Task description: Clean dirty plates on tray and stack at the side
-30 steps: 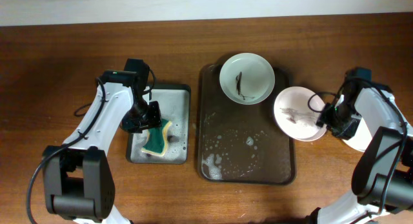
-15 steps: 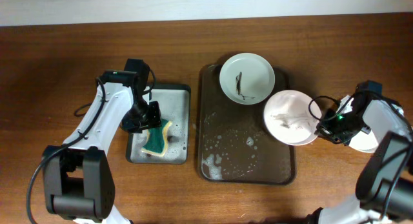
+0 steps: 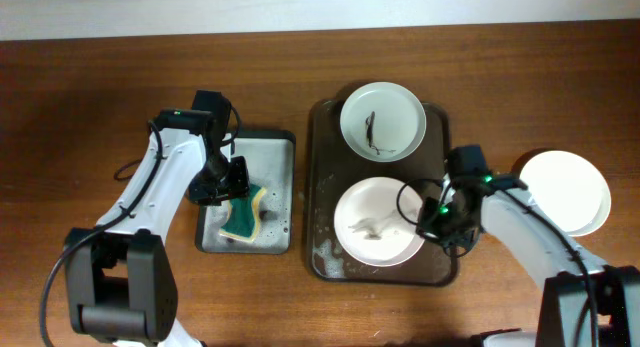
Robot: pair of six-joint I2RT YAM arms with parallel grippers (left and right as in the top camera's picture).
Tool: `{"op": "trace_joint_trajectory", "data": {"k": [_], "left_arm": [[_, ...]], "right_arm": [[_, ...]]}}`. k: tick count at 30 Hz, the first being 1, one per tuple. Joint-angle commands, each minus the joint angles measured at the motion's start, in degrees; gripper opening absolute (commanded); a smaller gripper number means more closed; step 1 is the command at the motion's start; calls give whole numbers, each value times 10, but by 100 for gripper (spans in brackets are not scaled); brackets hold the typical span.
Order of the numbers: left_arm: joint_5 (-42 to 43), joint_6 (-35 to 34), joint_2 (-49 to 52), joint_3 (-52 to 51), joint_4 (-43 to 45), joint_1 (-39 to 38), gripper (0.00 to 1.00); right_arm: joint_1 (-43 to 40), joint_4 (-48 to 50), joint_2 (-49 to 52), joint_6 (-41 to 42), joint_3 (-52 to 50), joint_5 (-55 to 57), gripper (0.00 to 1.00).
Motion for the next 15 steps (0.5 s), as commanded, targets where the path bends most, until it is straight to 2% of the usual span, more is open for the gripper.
{"op": "trace_joint_trajectory", "data": {"k": [1, 5, 7, 11, 15], "left_arm": [[8, 12, -20, 0, -2, 1, 49], [8, 12, -20, -6, 7, -2, 53], [9, 11, -20, -32, 41, -16, 54], [14, 11, -19, -97, 137, -60, 60], [-58, -53, -19, -158, 193, -80, 54]], "right_arm": [[22, 19, -6, 44, 9, 46, 39], [21, -36, -45, -66, 104, 93, 41], [21, -69, -71, -111, 153, 104, 41], [21, -107, -110, -125, 198, 104, 41], [22, -141, -127, -125, 198, 104, 41]]}}
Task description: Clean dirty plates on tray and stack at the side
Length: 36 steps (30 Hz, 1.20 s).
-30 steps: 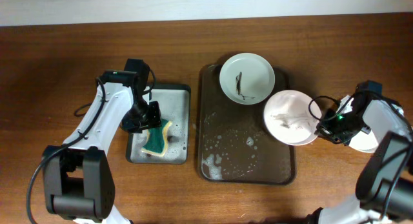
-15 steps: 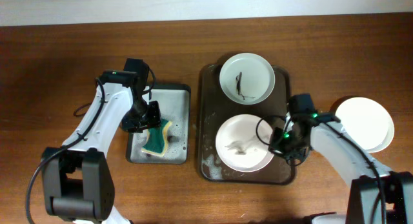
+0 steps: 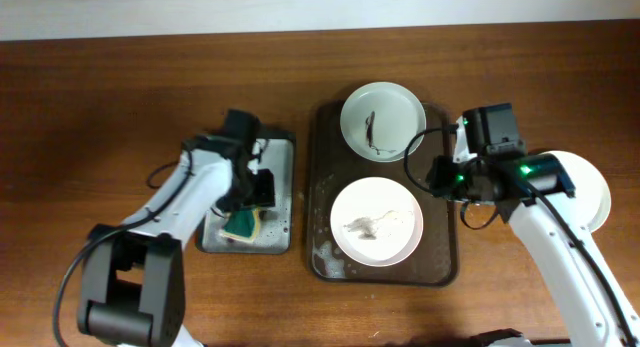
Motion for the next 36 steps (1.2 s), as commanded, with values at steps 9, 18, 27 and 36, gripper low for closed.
{"op": "trace_joint_trajectory", "data": {"k": [9, 18, 27, 36], "left_arm": [[13, -16, -23, 26, -38, -3, 38], [-103, -17, -22, 28, -85, -2, 52], [-59, -18, -16, -104, 67, -2, 0], [14, 27, -19, 148, -127, -9, 0]], "right_arm": [[3, -35, -5, -23, 5, 11, 41], [3, -42, -5, -23, 5, 11, 41], [3, -49, -5, -23, 2, 11, 41], [3, -25, 58, -24, -46, 11, 39]]}}
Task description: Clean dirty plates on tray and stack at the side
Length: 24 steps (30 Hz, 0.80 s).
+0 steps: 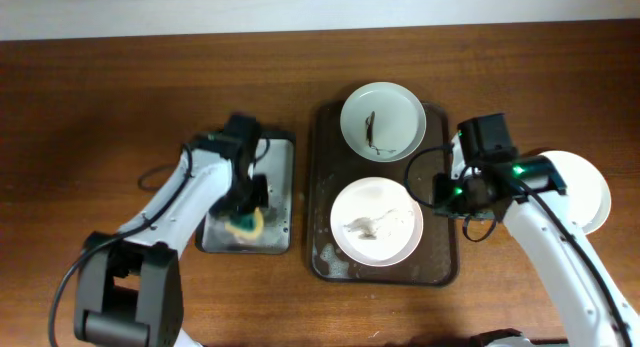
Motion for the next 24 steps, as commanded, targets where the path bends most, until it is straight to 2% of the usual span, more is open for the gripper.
{"op": "trace_joint_trajectory", "data": {"k": [1, 6, 8, 11, 12, 14, 16, 19, 22, 24], "left_arm": [[68, 35, -4, 125, -52, -13, 0], [148, 34, -3, 162, -58, -49, 0], [150, 16, -2, 162, -53, -70, 0], [150, 0, -2, 162, -35, -96, 0], [150, -14, -1, 162, -25, -110, 0], [150, -14, 3, 162, -15, -121, 0], [150, -14, 12, 162, -11, -130, 0], [152, -13, 35, 162, -10, -141, 0], [153, -13, 45, 162, -4, -151, 0], [152, -9, 45, 162, 17, -157, 0]], "right_arm": [[3, 16, 45, -6, -14, 5, 34], [3, 57, 135, -36, -14, -19, 27], [3, 68, 180, -65, -14, -50, 27], [3, 70, 233, -66, -14, -52, 27], [3, 69, 252, -66, -14, -52, 22], [3, 67, 255, -66, -15, -55, 21], [3, 61, 249, -70, -15, -65, 23], [3, 38, 213, -79, -15, -70, 36], [3, 14, 181, -62, -17, -80, 39], [3, 20, 175, -23, -37, -80, 39]]}}
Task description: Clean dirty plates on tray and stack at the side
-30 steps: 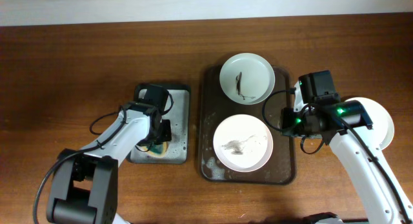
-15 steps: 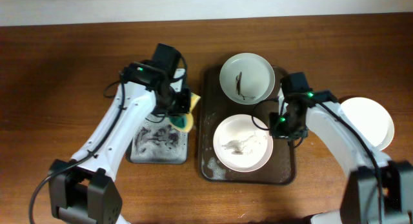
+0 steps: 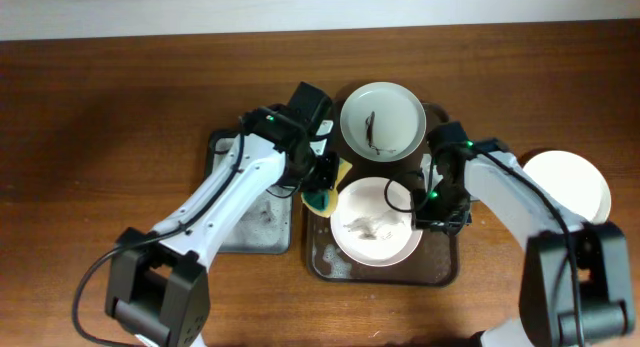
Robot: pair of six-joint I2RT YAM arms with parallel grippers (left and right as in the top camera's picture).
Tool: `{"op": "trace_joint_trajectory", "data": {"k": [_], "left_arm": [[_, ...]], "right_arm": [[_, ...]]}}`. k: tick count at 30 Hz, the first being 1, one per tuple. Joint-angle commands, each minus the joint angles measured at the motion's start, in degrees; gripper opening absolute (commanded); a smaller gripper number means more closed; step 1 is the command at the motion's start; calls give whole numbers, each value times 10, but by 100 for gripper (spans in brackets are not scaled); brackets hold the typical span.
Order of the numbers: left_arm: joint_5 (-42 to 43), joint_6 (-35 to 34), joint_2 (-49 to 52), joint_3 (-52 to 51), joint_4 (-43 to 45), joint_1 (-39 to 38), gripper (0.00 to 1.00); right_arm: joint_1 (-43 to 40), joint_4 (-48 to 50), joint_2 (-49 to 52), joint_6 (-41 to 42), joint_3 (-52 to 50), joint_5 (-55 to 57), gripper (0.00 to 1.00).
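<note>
Two white plates lie on the brown tray (image 3: 441, 268): a far plate (image 3: 383, 120) with a dark streak and a near plate (image 3: 376, 222) smeared grey. My left gripper (image 3: 326, 183) is shut on a green and yellow sponge (image 3: 328, 192), held at the near plate's left rim. At the near plate's right rim sits my right gripper (image 3: 428, 208); whether its fingers are open or clamped on the rim cannot be told. A clean white plate (image 3: 570, 190) rests on the table at the right.
A grey metal tray (image 3: 250, 207) lies left of the brown tray, partly under my left arm. Foam or water spots mark the brown tray's near left corner (image 3: 325, 253). Dark wooden table (image 3: 100, 137) lies all around.
My left gripper has left the grey tray with the sponge and now holds it at the near plate's left rim. My right gripper has shifted slightly left and toward the plate's right edge.
My left gripper was at the sponge in the grey tray while the right was at the near plate's right rim. The right then drew back toward the tray's right edge and hovered there. Now the sponge is at the plate and the right gripper is back at its rim.
</note>
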Motion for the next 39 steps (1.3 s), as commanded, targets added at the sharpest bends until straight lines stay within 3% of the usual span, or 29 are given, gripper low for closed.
{"op": "trace_joint_trajectory", "data": {"k": [1, 6, 12, 16, 22, 27, 31, 33, 39], "left_arm": [[8, 0, 0, 9, 26, -12, 0], [6, 12, 3, 9, 46, -23, 0], [9, 16, 34, 9, 59, -30, 0], [55, 16, 68, 9, 81, -56, 0], [158, -11, 136, 9, 112, -104, 0], [159, -67, 189, 9, 119, -139, 0], [164, -68, 224, 9, 121, -155, 0], [139, -68, 236, 9, 126, -154, 0], [-124, -98, 244, 10, 55, -128, 0]], "right_arm": [[3, 14, -13, 52, -34, -14, 39], [3, 84, -13, 74, -103, -70, 31], [3, 109, -13, 102, -117, -26, 4], [3, 134, -13, 48, -116, 9, 4], [3, 153, -13, 71, -116, 9, 4], [3, 170, -13, 93, -113, 9, 4], [3, 170, -13, 96, -107, 8, 4], [3, 170, -13, 96, -107, 8, 4], [3, 167, -13, 98, -107, 9, 4]]}}
